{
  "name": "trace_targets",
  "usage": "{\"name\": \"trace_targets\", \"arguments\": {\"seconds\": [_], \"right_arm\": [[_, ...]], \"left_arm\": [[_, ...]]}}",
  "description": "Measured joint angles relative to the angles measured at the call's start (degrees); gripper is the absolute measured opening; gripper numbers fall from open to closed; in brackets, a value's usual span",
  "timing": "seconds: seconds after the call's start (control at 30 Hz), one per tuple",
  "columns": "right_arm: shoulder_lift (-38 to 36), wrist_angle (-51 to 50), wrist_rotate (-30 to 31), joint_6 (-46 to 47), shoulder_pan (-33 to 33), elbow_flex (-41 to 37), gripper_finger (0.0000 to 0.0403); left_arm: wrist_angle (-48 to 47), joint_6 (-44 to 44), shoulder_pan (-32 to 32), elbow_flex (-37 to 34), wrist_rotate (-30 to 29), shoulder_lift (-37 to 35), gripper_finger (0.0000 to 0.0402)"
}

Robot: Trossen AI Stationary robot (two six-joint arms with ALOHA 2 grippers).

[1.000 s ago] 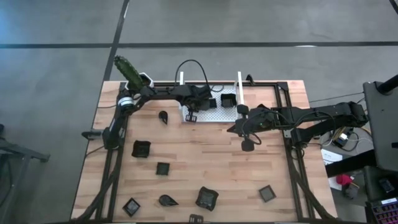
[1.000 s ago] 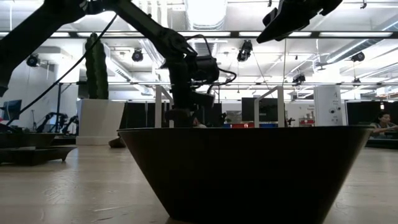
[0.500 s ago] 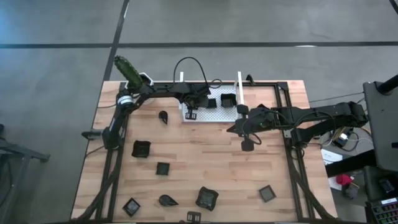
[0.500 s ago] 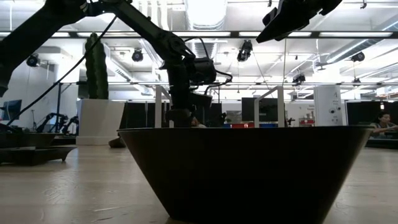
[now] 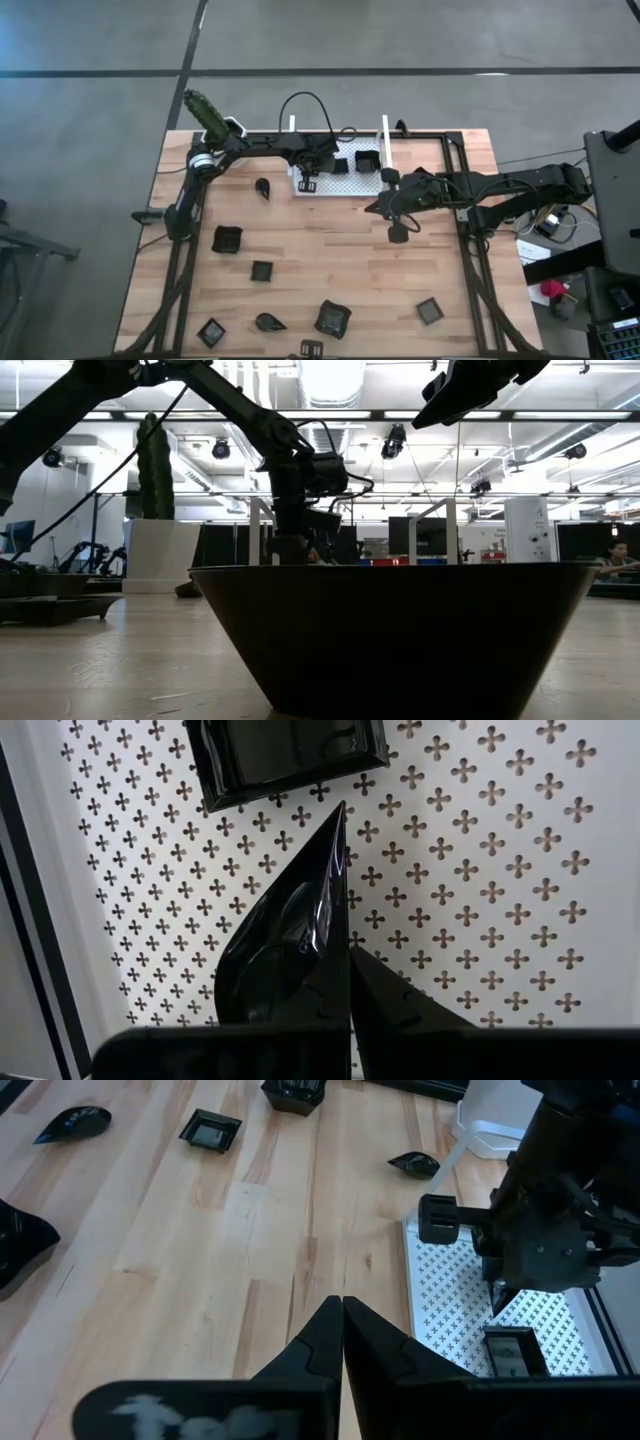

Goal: Pick & Place Mini shaped plates
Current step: Put the black drop-shaped plate on the shelf, then stack the black distorted square plate on top of the black distorted square plate on the shelf

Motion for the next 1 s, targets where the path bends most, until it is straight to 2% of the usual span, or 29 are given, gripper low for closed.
{"name": "trace_targets", "arguments": {"seconds": [0.3, 0.57, 0.73, 1.0], "right_arm": [[0.00, 0.00, 0.02, 0.02, 0.00, 0.00, 0.0008], [0.00, 0.00, 0.00, 0.35, 0.00, 0.00, 0.0008], [0.00, 0.00, 0.01, 0.45, 0.01, 0.00, 0.0008], [-0.02, 0.22, 0.02, 0.46, 0.02, 0.00, 0.0008]], "left_arm": [[-0.02, 0.00, 0.00, -0.02, -0.04, 0.00, 0.0004], [0.09, 0.00, 0.00, -0.03, -0.50, 0.02, 0.0048], [1.18, 0.00, 0.00, -0.04, -0.57, -0.11, 0.0057], [0.61, 0.46, -0.78, 2.51, -5.13, -2.17, 0.0057]]}}
